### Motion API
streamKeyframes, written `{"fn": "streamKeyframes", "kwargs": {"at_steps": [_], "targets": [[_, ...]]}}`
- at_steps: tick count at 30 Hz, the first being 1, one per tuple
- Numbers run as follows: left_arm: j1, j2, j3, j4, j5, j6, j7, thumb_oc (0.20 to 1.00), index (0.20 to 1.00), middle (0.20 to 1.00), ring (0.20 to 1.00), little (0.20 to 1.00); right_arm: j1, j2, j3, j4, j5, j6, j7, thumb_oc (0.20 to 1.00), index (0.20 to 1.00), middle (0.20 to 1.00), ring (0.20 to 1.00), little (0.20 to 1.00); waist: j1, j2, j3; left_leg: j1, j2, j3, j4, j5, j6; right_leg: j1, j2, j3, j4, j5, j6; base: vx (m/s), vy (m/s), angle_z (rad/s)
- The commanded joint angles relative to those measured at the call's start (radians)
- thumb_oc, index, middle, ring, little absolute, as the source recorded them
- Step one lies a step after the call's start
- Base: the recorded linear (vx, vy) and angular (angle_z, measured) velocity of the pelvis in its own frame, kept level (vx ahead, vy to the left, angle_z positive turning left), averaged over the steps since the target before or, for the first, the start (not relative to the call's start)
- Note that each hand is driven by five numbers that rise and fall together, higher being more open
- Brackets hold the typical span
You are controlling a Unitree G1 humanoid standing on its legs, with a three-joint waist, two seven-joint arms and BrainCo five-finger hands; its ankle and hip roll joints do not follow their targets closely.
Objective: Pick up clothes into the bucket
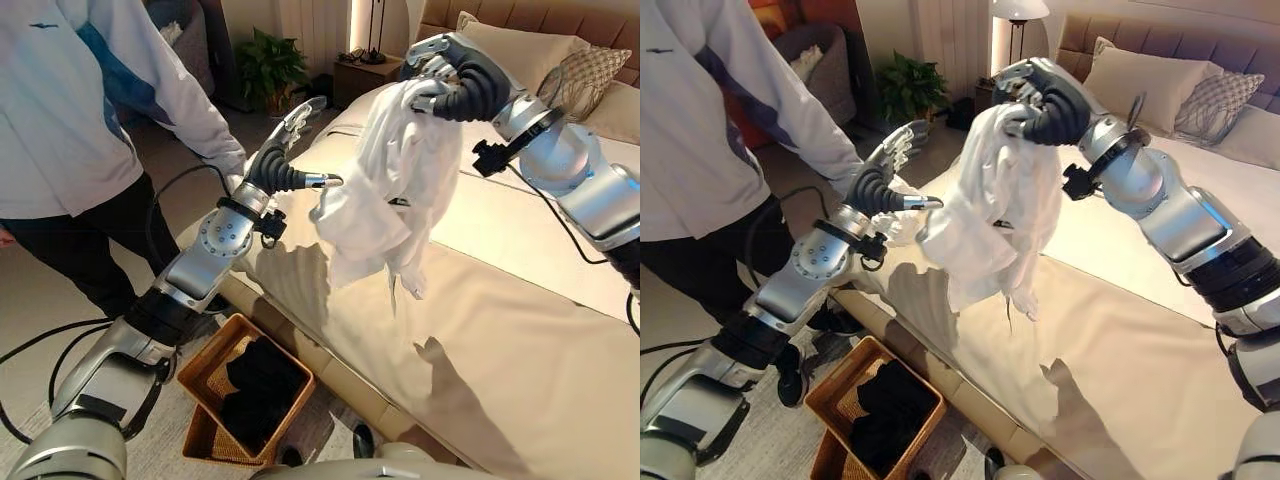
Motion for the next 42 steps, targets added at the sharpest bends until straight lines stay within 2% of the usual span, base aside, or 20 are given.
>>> {"fn": "streamKeyframes", "kwargs": {"at_steps": [1, 4, 6, 7, 8, 14, 17, 20, 24, 29, 30, 31, 32, 40, 41, 42], "targets": [[-0.098, -0.021, -0.070, 0.072, 0.004, -0.029, 0.005, 1.000, 1.000, 1.000, 1.000, 1.000, 0.003, 0.018, -0.086, -0.046, 0.093, -0.079, -0.005, 0.200, 0.200, 0.200, 0.200, 0.200, 0.030, -0.048, -0.088, 0.001, 0.018, -0.038, 0.071, -0.097, -0.017, -0.006, -0.104, -0.029, 0.091, -0.056, 0.109, 0.03, 0.005, 0.04], [-0.124, -0.007, -0.128, 0.040, -0.096, -0.034, -0.045, 1.000, 1.000, 1.000, 1.000, 1.000, 0.012, 0.030, -0.078, -0.087, 0.116, -0.086, 0.002, 0.200, 0.200, 0.200, 0.200, 0.200, 0.031, -0.044, -0.087, 0.004, 0.018, -0.042, 0.070, -0.096, -0.017, -0.002, -0.106, -0.032, 0.089, -0.056, 0.109, 0.00, 0.004, 0.03], [-0.167, 0.025, -0.196, 0.007, -0.228, -0.037, -0.103, 1.000, 1.000, 1.000, 1.000, 1.000, 0.004, 0.035, -0.062, -0.114, 0.140, -0.089, 0.012, 0.200, 0.200, 0.200, 0.200, 0.200, 0.030, -0.039, -0.086, 0.006, 0.016, -0.044, 0.070, -0.096, -0.017, 0.003, -0.107, -0.035, 0.085, -0.052, 0.111, -0.01, 0.012, 0.05], [-0.168, 0.026, -0.197, 0.007, -0.230, -0.037, -0.105, 1.000, 1.000, 1.000, 1.000, 1.000, 0.004, 0.035, -0.064, -0.114, 0.140, -0.089, 0.012, 0.200, 0.200, 0.200, 0.200, 0.200, 0.030, -0.040, -0.085, 0.007, 0.016, -0.044, 0.070, -0.096, -0.017, 0.003, -0.107, -0.036, 0.084, -0.052, 0.111, -0.01, 0.012, 0.05], [-0.195, 0.049, -0.244, -0.015, -0.320, -0.025, -0.129, 1.000, 1.000, 1.000, 1.000, 1.000, 0.000, 0.037, -0.043, -0.130, 0.160, -0.089, 0.018, 0.200, 0.200, 0.200, 0.200, 0.200, 0.032, -0.038, -0.084, 0.008, 0.016, -0.047, 0.068, -0.093, -0.017, 0.006, -0.109, -0.038, 0.082, -0.049, 0.112, -0.01, 0.008, 0.05], [-0.265, 0.112, -0.338, -0.041, -0.356, -0.009, -0.168, 1.000, 1.000, 1.000, 1.000, 1.000, -0.019, 0.023, -0.019, -0.176, 0.169, -0.095, 0.020, 0.200, 0.200, 0.200, 0.200, 0.200, 0.035, -0.037, -0.079, 0.004, 0.015, -0.056, 0.069, -0.088, -0.017, 0.007, -0.111, -0.047, 0.082, -0.046, 0.114, -0.01, 0.005, 0.02], [-0.307, 0.139, -0.396, -0.044, -0.436, 0.002, -0.211, 1.000, 1.000, 1.000, 1.000, 1.000, -0.013, 0.022, -0.017, -0.190, 0.186, -0.103, 0.024, 0.200, 0.200, 0.200, 0.200, 0.200, 0.035, -0.034, -0.077, 0.003, 0.012, -0.060, 0.073, -0.089, -0.016, 0.008, -0.115, -0.049, 0.086, -0.045, 0.116, 0.00, 0.017, 0.04], [-0.342, 0.159, -0.466, -0.076, -0.577, 0.033, -0.274, 1.000, 1.000, 1.000, 1.000, 1.000, -0.015, 0.017, -0.002, -0.204, 0.201, -0.108, 0.027, 0.200, 0.200, 0.200, 0.200, 0.200, 0.032, -0.033, -0.081, 0.002, 0.007, -0.064, 0.074, -0.089, -0.015, 0.012, -0.118, -0.053, 0.090, -0.046, 0.118, 0.00, 0.023, 0.09], [-0.348, 0.172, -0.497, -0.103, -0.704, 0.065, -0.331, 1.000, 1.000, 1.000, 1.000, 1.000, -0.018, 0.014, 0.013, -0.213, 0.216, -0.114, 0.037, 0.200, 0.200, 0.200, 0.200, 0.200, 0.029, -0.034, -0.084, 0.002, 0.005, -0.067, 0.073, -0.088, -0.017, 0.016, -0.121, -0.057, 0.090, -0.048, 0.120, 0.01, 0.018, 0.08], [-0.291, 0.178, -0.461, -0.114, -0.782, 0.080, -0.349, 1.000, 1.000, 1.000, 1.000, 1.000, -0.003, 0.027, 0.007, -0.211, 0.213, -0.120, 0.040, 0.200, 0.200, 0.200, 0.200, 0.200, 0.029, -0.037, -0.086, 0.004, 0.004, -0.069, 0.070, -0.088, -0.017, 0.019, -0.125, -0.062, 0.090, -0.047, 0.120, 0.00, 0.008, 0.02], [-0.271, 0.173, -0.443, -0.111, -0.787, 0.081, -0.347, 0.884, 0.884, 0.884, 0.884, 0.884, 0.003, 0.034, 0.003, -0.209, 0.209, -0.119, 0.038, 0.200, 0.200, 0.200, 0.200, 0.200, 0.029, -0.037, -0.087, 0.004, 0.003, -0.070, 0.069, -0.088, -0.017, 0.019, -0.126, -0.062, 0.090, -0.047, 0.120, 0.00, 0.000, 0.00], [-0.250, 0.169, -0.425, -0.107, -0.794, 0.080, -0.348, 0.489, 0.489, 0.489, 0.489, 0.489, 0.009, 0.040, -0.004, -0.208, 0.205, -0.119, 0.039, 0.200, 0.200, 0.200, 0.200, 0.200, 0.029, -0.039, -0.086, 0.004, 0.003, -0.069, 0.069, -0.088, -0.016, 0.019, -0.128, -0.064, 0.090, -0.047, 0.120, 0.00, 0.000, 0.00], [-0.226, 0.160, -0.402, -0.103, -0.811, 0.085, -0.347, 0.200, 0.200, 0.200, 0.200, 0.200, 0.018, 0.046, -0.011, -0.207, 0.202, -0.117, 0.038, 0.200, 0.200, 0.200, 0.200, 0.200, 0.031, -0.039, -0.086, 0.004, 0.002, -0.068, 0.068, -0.089, -0.016, 0.017, -0.129, -0.064, 0.091, -0.047, 0.120, 0.00, 0.000, 0.00], [-0.016, 0.055, -0.199, -0.074, -0.880, 0.087, -0.319, 0.200, 0.200, 0.200, 0.200, 0.200, 0.095, 0.093, -0.084, -0.188, 0.147, -0.106, 0.027, 0.200, 0.200, 0.200, 0.200, 0.200, 0.040, -0.046, -0.083, 0.005, -0.005, -0.068, 0.068, -0.096, -0.007, 0.015, -0.135, -0.061, 0.094, -0.051, 0.118, 0.00, 0.000, 0.00], [0.016, 0.032, -0.165, -0.068, -0.894, 0.087, -0.313, 0.200, 0.200, 0.200, 0.200, 0.200, 0.112, 0.101, -0.096, -0.188, 0.141, -0.104, 0.024, 0.228, 0.228, 0.228, 0.228, 0.228, 0.041, -0.047, -0.082, 0.005, -0.005, -0.067, 0.069, -0.096, -0.007, 0.015, -0.136, -0.062, 0.095, -0.052, 0.118, 0.00, 0.000, 0.00], [0.048, 0.006, -0.132, -0.059, -0.907, 0.090, -0.306, 0.200, 0.200, 0.200, 0.200, 0.200, 0.131, 0.107, -0.114, -0.187, 0.128, -0.101, 0.019, 0.479, 0.479, 0.479, 0.479, 0.479, 0.043, -0.049, -0.081, 0.004, -0.006, -0.068, 0.069, -0.097, -0.005, 0.016, -0.137, -0.062, 0.096, -0.053, 0.117, 0.00, 0.000, 0.00]]}}
